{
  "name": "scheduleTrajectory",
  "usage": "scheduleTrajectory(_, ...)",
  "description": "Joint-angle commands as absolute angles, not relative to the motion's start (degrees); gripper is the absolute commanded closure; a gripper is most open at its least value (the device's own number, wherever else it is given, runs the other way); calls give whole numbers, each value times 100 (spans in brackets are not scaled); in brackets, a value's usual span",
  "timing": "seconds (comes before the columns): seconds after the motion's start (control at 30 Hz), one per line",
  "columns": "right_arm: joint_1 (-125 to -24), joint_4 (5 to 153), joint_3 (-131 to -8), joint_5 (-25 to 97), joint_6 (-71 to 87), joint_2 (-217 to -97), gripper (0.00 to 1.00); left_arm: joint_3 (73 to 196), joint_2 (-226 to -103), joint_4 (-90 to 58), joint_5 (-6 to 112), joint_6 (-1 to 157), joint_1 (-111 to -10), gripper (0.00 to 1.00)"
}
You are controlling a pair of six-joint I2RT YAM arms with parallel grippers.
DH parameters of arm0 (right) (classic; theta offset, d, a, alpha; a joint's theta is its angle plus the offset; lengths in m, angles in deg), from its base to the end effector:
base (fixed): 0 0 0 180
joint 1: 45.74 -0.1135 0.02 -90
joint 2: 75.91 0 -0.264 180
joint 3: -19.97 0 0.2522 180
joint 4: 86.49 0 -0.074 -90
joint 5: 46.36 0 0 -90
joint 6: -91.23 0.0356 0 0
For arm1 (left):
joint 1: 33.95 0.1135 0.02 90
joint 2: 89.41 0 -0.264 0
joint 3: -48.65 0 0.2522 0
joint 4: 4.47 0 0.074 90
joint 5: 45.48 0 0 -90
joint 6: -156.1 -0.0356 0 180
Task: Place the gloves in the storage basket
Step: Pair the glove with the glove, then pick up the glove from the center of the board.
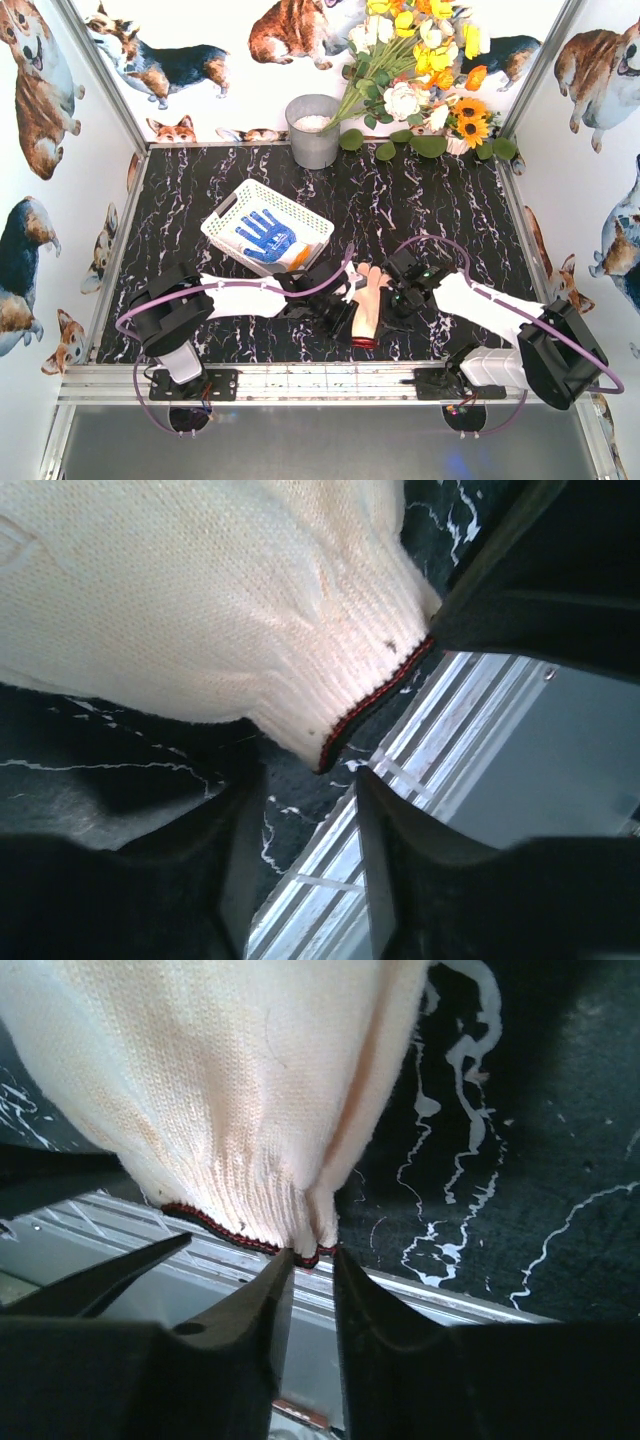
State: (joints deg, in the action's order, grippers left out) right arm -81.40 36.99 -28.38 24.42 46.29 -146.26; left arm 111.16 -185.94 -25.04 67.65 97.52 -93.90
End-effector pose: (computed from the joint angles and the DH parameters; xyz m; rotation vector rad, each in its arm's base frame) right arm 0.1447 0.1182 0.1622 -0.1962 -3.0140 -0.5862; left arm 0.1486 -0.2848 0.1477 0.8690 2.6740 -1.0419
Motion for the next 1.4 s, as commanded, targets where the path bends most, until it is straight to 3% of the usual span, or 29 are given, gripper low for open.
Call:
scheduleTrajectory(0.0, -8169, 3406, -3146, 2640, 4481, -14339, 68, 11216, -18233, -2728, 6636, 9733, -9394, 58)
scheduleTrajectory(0.1, -8157, 2985, -3509, 2945, 4388, -14137, 53, 11251, -17882, -3022, 6400, 9630, -9390, 47)
scheduleTrajectory(0.23, -8078, 2897, -3758, 3196, 4291, -14060, 47, 11424, -17539, -3481, 5933, 9520, -9336, 45)
scheduleTrajectory(0.43, -7648, 3546, -3440, 2908, 4310, -14138, 47, 11603, -17478, -3213, 5516, 9576, -9272, 55)
scheduleTrajectory(0.57, -7274, 4005, -3075, 2690, 4331, -14103, 48, 11862, -17885, -2882, 5516, 9574, -9218, 69)
scheduleTrajectory(0.8, -7049, 4992, -2492, 1994, 4487, -14282, 46, 11889, -18565, -2212, 5787, 9622, -9162, 81)
scheduleTrajectory(1.03, -6650, 5506, -2118, 1649, 4449, -14409, 44, 11789, -19143, -2144, 6361, 9501, -9123, 88)
scheduleTrajectory(1.37, -6366, 6808, -1423, 692, 4622, -14990, 44, 11647, -19384, -2419, 6473, 9483, -9027, 88)
